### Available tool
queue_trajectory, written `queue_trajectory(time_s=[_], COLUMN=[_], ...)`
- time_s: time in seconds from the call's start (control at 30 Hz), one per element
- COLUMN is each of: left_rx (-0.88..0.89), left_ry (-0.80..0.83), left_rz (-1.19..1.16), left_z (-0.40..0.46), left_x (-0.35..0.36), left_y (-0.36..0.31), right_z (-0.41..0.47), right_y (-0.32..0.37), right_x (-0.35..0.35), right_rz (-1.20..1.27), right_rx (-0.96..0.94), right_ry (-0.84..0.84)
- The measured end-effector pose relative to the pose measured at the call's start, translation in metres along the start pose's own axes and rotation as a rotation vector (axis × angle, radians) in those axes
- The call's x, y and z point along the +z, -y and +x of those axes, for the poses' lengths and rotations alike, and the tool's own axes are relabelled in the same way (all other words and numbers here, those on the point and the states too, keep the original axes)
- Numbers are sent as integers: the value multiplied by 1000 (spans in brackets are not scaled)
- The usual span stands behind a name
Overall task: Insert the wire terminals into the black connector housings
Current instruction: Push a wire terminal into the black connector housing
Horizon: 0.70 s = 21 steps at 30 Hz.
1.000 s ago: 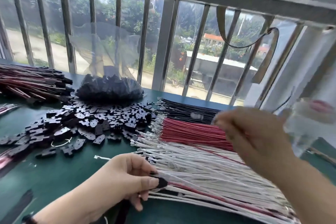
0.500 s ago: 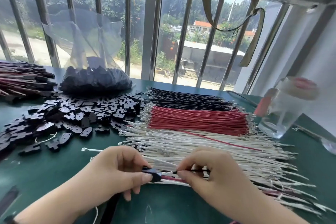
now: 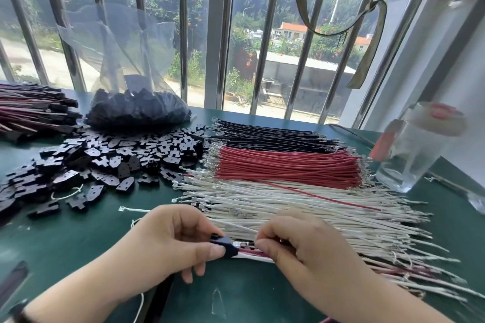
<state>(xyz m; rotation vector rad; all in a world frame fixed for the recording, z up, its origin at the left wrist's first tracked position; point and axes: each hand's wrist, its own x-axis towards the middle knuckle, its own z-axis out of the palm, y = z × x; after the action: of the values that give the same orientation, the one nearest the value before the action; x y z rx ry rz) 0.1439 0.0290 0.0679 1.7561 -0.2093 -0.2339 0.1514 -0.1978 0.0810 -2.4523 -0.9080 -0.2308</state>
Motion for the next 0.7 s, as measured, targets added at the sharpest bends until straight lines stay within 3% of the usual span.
queue_trajectory(time_s=[0.33,0.43,0.7], left_rx=[6,11,7], left_ry=[57,40,-18], left_rz=[1,-59,-93], left_z=[1,2,2], left_x=[7,7,5], left_y=[0,1,2], right_z=[-1,2,7], right_y=[8,8,-7], right_x=[7,10,-1], right_rz=[-44,47,181], right_rx=[-53,-19,82], right_ry=[-46,-64,73])
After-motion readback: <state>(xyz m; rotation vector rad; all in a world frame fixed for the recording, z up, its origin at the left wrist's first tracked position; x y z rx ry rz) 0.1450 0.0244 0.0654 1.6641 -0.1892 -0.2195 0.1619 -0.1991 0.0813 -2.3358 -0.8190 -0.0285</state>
